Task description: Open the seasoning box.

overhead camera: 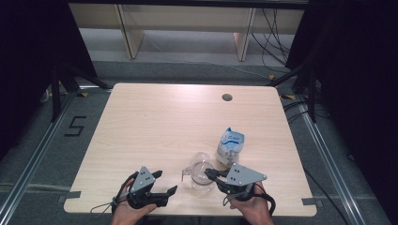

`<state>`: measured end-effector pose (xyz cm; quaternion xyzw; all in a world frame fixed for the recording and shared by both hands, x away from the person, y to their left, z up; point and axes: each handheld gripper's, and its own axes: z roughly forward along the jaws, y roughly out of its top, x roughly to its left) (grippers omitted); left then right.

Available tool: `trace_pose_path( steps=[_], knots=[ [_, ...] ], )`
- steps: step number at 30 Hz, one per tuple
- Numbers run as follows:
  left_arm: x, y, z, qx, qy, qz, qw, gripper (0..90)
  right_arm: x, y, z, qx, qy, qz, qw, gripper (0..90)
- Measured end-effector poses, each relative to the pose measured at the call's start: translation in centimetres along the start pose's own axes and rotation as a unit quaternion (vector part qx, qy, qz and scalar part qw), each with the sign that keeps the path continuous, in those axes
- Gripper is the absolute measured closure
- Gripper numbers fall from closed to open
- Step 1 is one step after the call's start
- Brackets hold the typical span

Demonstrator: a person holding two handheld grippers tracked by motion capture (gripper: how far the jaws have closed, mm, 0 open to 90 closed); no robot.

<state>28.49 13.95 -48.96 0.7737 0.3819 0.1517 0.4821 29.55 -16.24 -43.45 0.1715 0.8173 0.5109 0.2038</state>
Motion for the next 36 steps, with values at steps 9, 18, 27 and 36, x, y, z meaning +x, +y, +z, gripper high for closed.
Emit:
trace_pose_path(
  steps=[9,18,27,36],
  knots=[
    [-0.1,-0.5,0.3,0.017,0.011,0.000,0.9998,22.7,0.6,0.4,1.0,-0.004,0.003,-0.003,1.0000,85.9],
    [0.1,-0.5,0.4,0.016,0.012,0.003,0.9998,23.1,1.1,0.9,1.7,-0.006,0.011,-0.008,0.9999,85.8],
    [0.1,-0.5,0.4,0.012,0.017,-0.006,0.9998,23.2,1.7,1.3,2.6,-0.009,0.020,-0.011,0.9997,85.5],
    [0.2,-0.5,0.2,0.010,0.017,-0.007,0.9998,23.4,1.8,1.2,2.8,-0.005,0.021,-0.013,0.9997,82.8]
  ],
)
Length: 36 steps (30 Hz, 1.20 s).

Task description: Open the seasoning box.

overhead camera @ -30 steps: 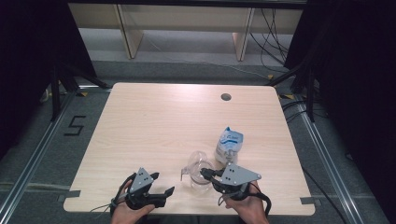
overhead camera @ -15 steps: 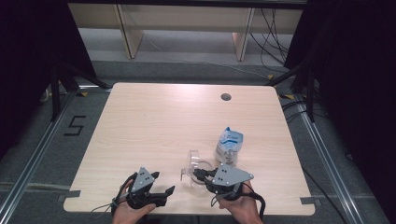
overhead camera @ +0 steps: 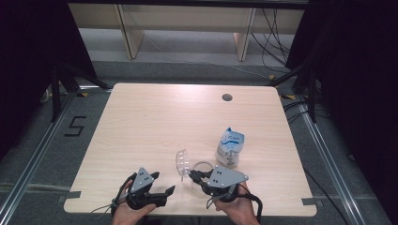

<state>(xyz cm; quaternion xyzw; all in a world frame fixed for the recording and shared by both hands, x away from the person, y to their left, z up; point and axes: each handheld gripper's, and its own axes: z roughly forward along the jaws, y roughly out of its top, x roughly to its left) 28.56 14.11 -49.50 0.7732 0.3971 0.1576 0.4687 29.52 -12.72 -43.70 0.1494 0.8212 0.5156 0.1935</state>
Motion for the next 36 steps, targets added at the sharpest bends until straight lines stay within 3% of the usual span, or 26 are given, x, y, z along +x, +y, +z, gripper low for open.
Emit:
trace_pose_path(
  steps=[3,4,5,7,12,17,21,25,26,27,28,29,30,31,33,35,36],
  knots=[
    [0.0,0.0,0.0,-0.001,-0.001,0.000,1.0000,23.5,-0.4,-0.2,-0.6,-0.006,-0.008,0.006,0.9999,79.4],
    [0.0,0.0,0.0,-0.001,0.000,0.003,1.0000,23.5,-0.7,-0.3,-0.7,-0.009,-0.013,-0.005,0.9999,77.9],
    [0.1,0.1,-0.1,-0.001,0.002,0.006,1.0000,23.5,-0.7,-0.4,-1.0,-0.010,-0.013,0.011,0.9998,76.7],
    [0.1,0.1,-0.1,-0.001,0.002,0.005,1.0000,23.5,-1.1,-0.7,-1.6,-0.010,-0.021,0.019,0.9995,72.5],
    [-0.1,0.0,0.0,0.002,-0.002,0.001,1.0000,23.6,-2.3,-1.6,-3.6,-0.019,-0.038,0.027,0.9988,60.1],
    [-0.1,0.0,0.0,0.000,-0.003,0.008,1.0000,23.6,-3.5,-2.7,-6.3,-0.030,-0.067,0.052,0.9959,51.4],
    [-0.1,0.0,0.0,0.000,-0.003,0.004,1.0000,23.6,-4.5,-3.7,-7.6,-0.028,-0.085,0.076,0.9930,42.3],
    [-0.2,0.0,0.0,-0.003,-0.002,0.001,1.0000,23.5,-5.1,-4.4,-8.2,-0.023,-0.103,0.099,0.9895,36.4],
    [-0.2,0.0,0.0,-0.003,-0.002,0.002,1.0000,23.5,-5.3,-4.6,-8.3,-0.027,-0.113,0.093,0.9889,34.6],
    [-0.2,0.0,0.0,-0.003,-0.002,0.001,1.0000,23.5,-5.4,-4.8,-8.3,-0.029,-0.108,0.106,0.9881,32.6],
    [-0.2,0.0,0.0,-0.003,-0.003,0.000,1.0000,23.5,-5.5,-4.9,-8.5,-0.023,-0.118,0.103,0.9874,31.3],
    [-0.2,0.0,0.0,-0.003,-0.005,0.000,1.0000,23.4,-5.4,-5.0,-8.6,-0.018,-0.121,0.119,0.9853,30.3],
    [-0.1,0.0,0.1,-0.003,-0.009,0.000,1.0000,23.4,-5.9,-5.2,-8.6,-0.025,-0.113,0.106,0.9876,28.8],
    [-0.2,0.0,0.1,-0.005,-0.010,-0.016,0.9998,23.3,-5.9,-5.2,-8.8,-0.017,-0.123,0.112,0.9860,27.9],
    [-0.2,0.0,0.1,-0.007,-0.011,-0.016,0.9998,23.3,-6.2,-5.5,-8.8,-0.027,-0.128,0.112,0.9851,26.3],
    [-0.2,0.0,0.0,-0.007,-0.012,-0.019,0.9997,23.2,-6.4,-5.8,-9.0,-0.019,-0.130,0.124,0.9835,24.2],
    [-0.1,0.0,0.0,-0.005,-0.014,-0.017,0.9997,23.3,-6.6,-5.9,-9.0,-0.021,-0.130,0.115,0.9845,23.1]
  ],
)
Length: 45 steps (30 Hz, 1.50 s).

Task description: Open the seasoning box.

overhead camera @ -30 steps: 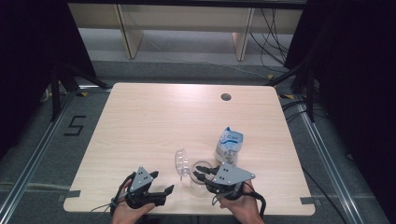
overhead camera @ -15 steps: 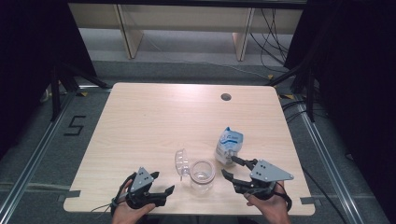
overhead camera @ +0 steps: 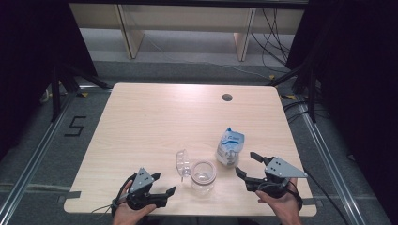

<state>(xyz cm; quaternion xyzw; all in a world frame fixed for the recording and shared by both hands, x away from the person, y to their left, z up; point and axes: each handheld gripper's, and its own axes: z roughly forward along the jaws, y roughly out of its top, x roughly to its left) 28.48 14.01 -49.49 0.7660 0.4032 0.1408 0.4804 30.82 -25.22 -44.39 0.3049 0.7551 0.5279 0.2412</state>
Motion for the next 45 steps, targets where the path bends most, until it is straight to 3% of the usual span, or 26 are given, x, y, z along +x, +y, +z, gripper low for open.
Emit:
trace_pose_path(
  steps=[1,4,5,6,7,8,9,10,15,16,17,19,20,22,24,25,26,30,31,35,36,39,41,43,45],
  knots=[
    [0.0,0.0,0.0,0.000,0.000,0.000,1.0000,23.3,0.0,-0.1,0.1,0.004,0.007,0.015,0.9999,22.5],
    [-0.1,0.0,0.1,-0.002,-0.001,-0.002,1.0000,23.2,-0.3,-0.3,0.0,0.013,-0.002,0.014,0.9998,20.6],
    [-0.1,0.0,0.1,-0.003,-0.002,-0.003,1.0000,23.2,-0.6,-0.4,0.1,0.005,-0.007,0.004,1.0000,19.7],
    [-0.1,0.0,0.1,-0.004,-0.003,-0.004,1.0000,23.2,-0.5,-0.5,0.1,0.014,-0.008,0.017,0.9997,18.9],
    [-0.1,0.0,0.1,-0.004,-0.003,-0.004,1.0000,23.2,-0.8,-0.6,0.3,-0.003,-0.011,0.001,0.9999,18.2],
    [-0.1,0.0,0.1,-0.004,-0.003,-0.004,1.0000,23.2,-0.8,-0.7,0.2,0.008,-0.014,0.014,0.9998,17.2],
    [-0.1,0.0,0.1,-0.004,-0.002,-0.004,1.0000,23.2,-0.9,-0.7,0.3,0.016,-0.009,0.007,0.9998,16.4],
    [-0.1,0.0,0.0,-0.004,-0.002,-0.003,1.0000,23.2,-0.7,-0.9,0.3,0.009,-0.018,0.026,0.9995,16.0],
    [-0.1,0.0,0.1,-0.005,-0.002,-0.004,1.0000,23.1,-1.4,-1.2,0.7,0.007,-0.012,0.012,0.9998,15.4],
    [-0.1,0.0,0.1,-0.004,-0.002,-0.002,1.0000,23.1,-1.2,-1.3,0.7,0.016,-0.012,0.020,0.9996,15.4],
    [-0.1,0.0,0.0,-0.004,0.000,-0.002,1.0000,23.1,-1.6,-1.4,1.0,0.001,-0.008,0.004,1.0000,15.4],
    [0.1,0.1,0.0,-0.002,-0.002,0.011,0.9999,23.1,-1.6,-1.6,1.3,0.013,-0.013,0.016,0.9997,15.4],
    [0.0,0.0,0.1,-0.004,-0.001,-0.001,1.0000,23.1,-1.8,-1.7,1.5,0.004,-0.013,0.003,0.9999,15.4],
    [0.1,0.0,0.1,-0.006,-0.002,-0.003,1.0000,23.1,-2.0,-1.8,1.9,0.002,-0.016,-0.001,0.9999,15.4],
    [0.1,0.0,0.1,-0.006,-0.002,-0.003,1.0000,23.1,-2.2,-2.0,2.3,0.003,-0.001,0.005,1.0000,15.4],
    [0.1,0.0,0.1,-0.005,-0.001,-0.003,1.0000,23.0,-2.2,-2.0,2.3,0.010,-0.013,0.004,0.9999,15.4],
    [0.0,0.0,0.1,-0.005,0.000,-0.004,1.0000,23.1,-2.3,-2.0,2.5,0.012,-0.002,0.000,0.9999,15.4],
    [0.0,0.0,0.2,-0.003,-0.004,0.004,1.0000,23.0,-2.3,-2.0,3.3,0.009,0.002,-0.011,0.9999,15.4],
    [0.0,0.0,0.2,-0.003,-0.005,-0.003,1.0000,23.1,-2.3,-2.0,3.5,0.009,-0.005,-0.020,0.9998,15.4],
    [0.0,0.1,0.2,-0.004,-0.004,0.003,1.0000,23.0,-2.4,-2.0,3.8,0.011,-0.004,-0.011,0.9999,15.4],
    [0.0,0.0,0.3,-0.003,-0.003,-0.001,1.0000,23.0,-2.5,-2.0,4.0,0.000,-0.015,-0.020,0.9997,15.4],
    [-0.1,0.1,0.5,0.002,-0.007,0.000,1.0000,23.0,-2.3,-2.1,4.0,0.014,-0.005,-0.009,0.9999,15.4],
    [-0.3,0.0,0.5,0.003,-0.002,0.001,1.0000,22.9,-2.7,-2.1,4.4,0.000,0.003,-0.029,0.9996,15.5],
    [-0.2,0.0,0.5,0.004,-0.005,0.003,1.0000,22.9,-2.4,-2.1,4.5,0.009,0.003,-0.016,0.9998,15.4],
    [-0.1,0.0,0.4,0.003,-0.004,0.003,1.0000,22.8,-2.5,-2.1,4.7,0.004,-0.004,-0.022,0.9997,15.4]
  ],
)
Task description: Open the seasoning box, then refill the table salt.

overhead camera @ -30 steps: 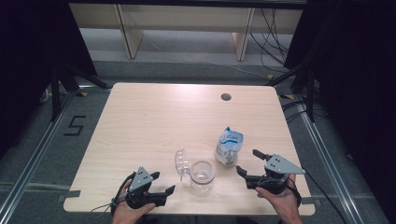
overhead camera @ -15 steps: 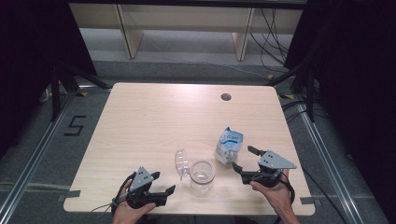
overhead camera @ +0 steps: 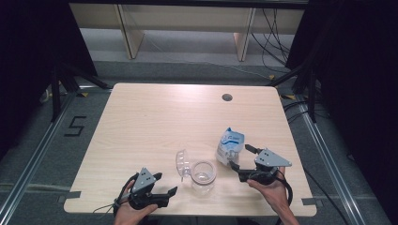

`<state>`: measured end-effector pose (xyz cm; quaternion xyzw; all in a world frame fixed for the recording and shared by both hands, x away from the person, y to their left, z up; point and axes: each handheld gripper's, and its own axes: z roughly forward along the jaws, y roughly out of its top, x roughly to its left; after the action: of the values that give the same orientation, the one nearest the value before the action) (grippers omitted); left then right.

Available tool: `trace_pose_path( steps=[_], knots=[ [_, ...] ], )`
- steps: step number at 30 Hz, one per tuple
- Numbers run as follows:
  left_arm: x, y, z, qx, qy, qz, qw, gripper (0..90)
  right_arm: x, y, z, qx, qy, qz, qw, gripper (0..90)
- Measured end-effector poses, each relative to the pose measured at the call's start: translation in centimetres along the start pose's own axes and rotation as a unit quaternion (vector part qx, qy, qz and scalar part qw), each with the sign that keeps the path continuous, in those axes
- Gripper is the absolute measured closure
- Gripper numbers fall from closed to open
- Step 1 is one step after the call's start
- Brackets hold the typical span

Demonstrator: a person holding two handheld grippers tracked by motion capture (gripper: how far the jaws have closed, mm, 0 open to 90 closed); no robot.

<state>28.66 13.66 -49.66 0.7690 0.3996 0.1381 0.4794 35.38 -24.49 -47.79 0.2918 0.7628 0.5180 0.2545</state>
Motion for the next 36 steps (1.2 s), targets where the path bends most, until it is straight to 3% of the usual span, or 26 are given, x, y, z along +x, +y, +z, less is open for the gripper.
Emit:
trace_pose_path(
  steps=[2,5,7,9,10,12,15,18,19,20,21,22,25,26,29,32,33,34,35,36],
  knots=[
    [0.1,0.0,0.0,-0.001,0.000,-0.002,1.0000,22.7,0.1,-0.1,0.1,0.005,0.008,0.011,0.9999,15.6],
    [0.1,0.0,0.0,0.000,-0.001,0.000,1.0000,22.6,0.2,-0.3,0.3,-0.008,-0.007,0.014,0.9998,15.5],
    [0.0,0.0,0.0,0.000,0.000,0.002,1.0000,22.6,0.0,-0.3,0.4,-0.007,-0.003,0.000,1.0000,15.5],
    [0.0,0.0,-0.1,0.000,0.001,0.003,1.0000,22.6,0.1,-0.4,0.5,-0.005,-0.002,-0.001,1.0000,15.5],
    [0.0,0.0,-0.1,0.000,0.006,-0.001,1.0000,22.5,0.3,-0.4,0.6,-0.001,0.001,0.012,0.9999,15.5],
    [0.1,0.0,0.0,-0.005,0.000,-0.001,1.0000,22.5,0.1,-0.5,0.9,-0.005,-0.004,-0.001,1.0000,15.6],
    [0.1,0.0,0.1,-0.004,0.000,0.002,1.0000,22.5,0.1,-0.7,1.2,-0.002,0.006,0.019,0.9998,15.5],
    [0.1,-0.1,-0.2,-0.002,0.004,0.001,1.0000,22.5,0.1,-0.7,1.4,-0.003,0.005,0.024,0.9997,15.5],
    [0.2,-0.1,-0.2,-0.005,0.002,0.004,1.0000,22.5,-0.2,-0.7,1.5,-0.013,-0.005,0.007,0.9999,15.5],
    [0.2,-0.1,-0.2,-0.006,0.002,0.005,1.0000,22.5,0.0,-0.8,1.6,-0.008,0.004,0.018,0.9998,15.5],
    [0.1,-0.1,-0.2,-0.009,0.003,-0.002,1.0000,22.5,-0.1,-0.8,1.8,-0.017,0.000,0.009,0.9998,15.5],
    [0.1,-0.1,-0.3,-0.008,0.003,-0.001,1.0000,22.5,0.1,-0.7,1.8,-0.003,0.010,0.017,0.9998,15.5],
    [0.1,-0.1,-0.3,-0.007,0.003,0.001,1.0000,22.5,0.3,-0.7,1.9,-0.005,-0.006,0.021,0.9997,15.5],
    [0.1,-0.2,-0.3,-0.006,0.003,0.000,1.0000,22.5,0.1,-0.7,2.0,-0.011,-0.014,0.005,0.9998,15.5],
    [0.1,-0.2,-0.3,-0.006,0.003,0.002,1.0000,22.5,0.1,-0.8,2.4,-0.014,-0.005,0.021,0.9997,15.6],
    [0.1,-0.2,-0.3,-0.006,0.003,0.002,1.0000,22.5,0.1,-0.9,2.8,-0.011,-0.004,0.022,0.9997,15.6],
    [0.1,-0.2,-0.3,-0.006,0.003,0.003,1.0000,22.5,-0.1,-0.9,3.0,-0.013,-0.001,0.007,0.9999,15.7],
    [0.1,-0.2,-0.3,-0.006,0.004,0.003,1.0000,22.5,0.1,-1.0,3.0,-0.007,-0.006,0.022,0.9997,15.7],
    [0.1,-0.2,-0.3,-0.007,0.004,0.002,1.0000,22.5,0.0,-1.0,3.2,-0.009,-0.009,0.010,0.9999,15.7],
    [0.1,-0.2,-0.3,-0.007,0.004,0.002,1.0000,22.5,0.2,-1.1,3.4,-0.008,-0.002,0.026,0.9996,15.7]
  ],
)
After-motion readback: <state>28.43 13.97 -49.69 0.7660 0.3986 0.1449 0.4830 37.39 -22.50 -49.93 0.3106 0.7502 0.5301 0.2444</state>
